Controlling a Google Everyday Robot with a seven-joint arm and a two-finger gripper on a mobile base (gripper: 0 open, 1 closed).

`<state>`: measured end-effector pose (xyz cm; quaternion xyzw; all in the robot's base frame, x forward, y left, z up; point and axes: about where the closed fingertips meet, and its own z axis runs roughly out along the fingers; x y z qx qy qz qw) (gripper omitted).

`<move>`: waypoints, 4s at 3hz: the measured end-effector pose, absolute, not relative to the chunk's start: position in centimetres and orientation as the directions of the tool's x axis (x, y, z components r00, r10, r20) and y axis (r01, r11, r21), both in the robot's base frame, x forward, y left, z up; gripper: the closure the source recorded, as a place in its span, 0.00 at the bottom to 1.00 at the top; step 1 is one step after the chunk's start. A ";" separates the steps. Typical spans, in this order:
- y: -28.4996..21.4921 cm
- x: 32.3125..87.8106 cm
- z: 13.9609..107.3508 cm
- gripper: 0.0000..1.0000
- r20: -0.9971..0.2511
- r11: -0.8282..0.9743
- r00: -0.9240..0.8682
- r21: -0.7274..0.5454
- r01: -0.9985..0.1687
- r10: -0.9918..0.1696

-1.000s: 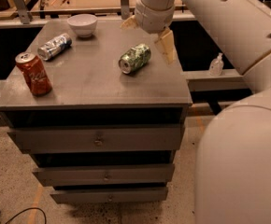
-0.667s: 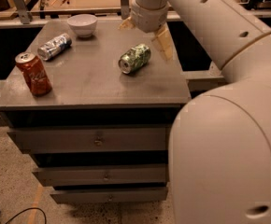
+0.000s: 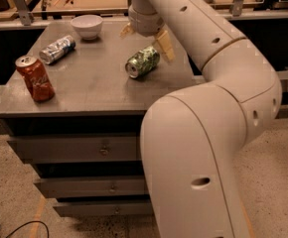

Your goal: Move green can near white bowl

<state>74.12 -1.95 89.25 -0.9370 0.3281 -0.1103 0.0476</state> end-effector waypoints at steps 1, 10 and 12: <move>-0.1 75.6 87.5 0.18 0.167 -0.800 0.782 -0.152 -0.581 -0.600; 5.4 82.2 87.6 1.00 0.145 -0.746 0.786 -0.454 -0.487 -0.601; 9.1 83.2 89.4 1.00 0.041 -0.617 0.771 -0.627 -0.475 -0.635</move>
Offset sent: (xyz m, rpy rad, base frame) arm 0.0152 0.0171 -0.0309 -0.0333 0.1857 0.0254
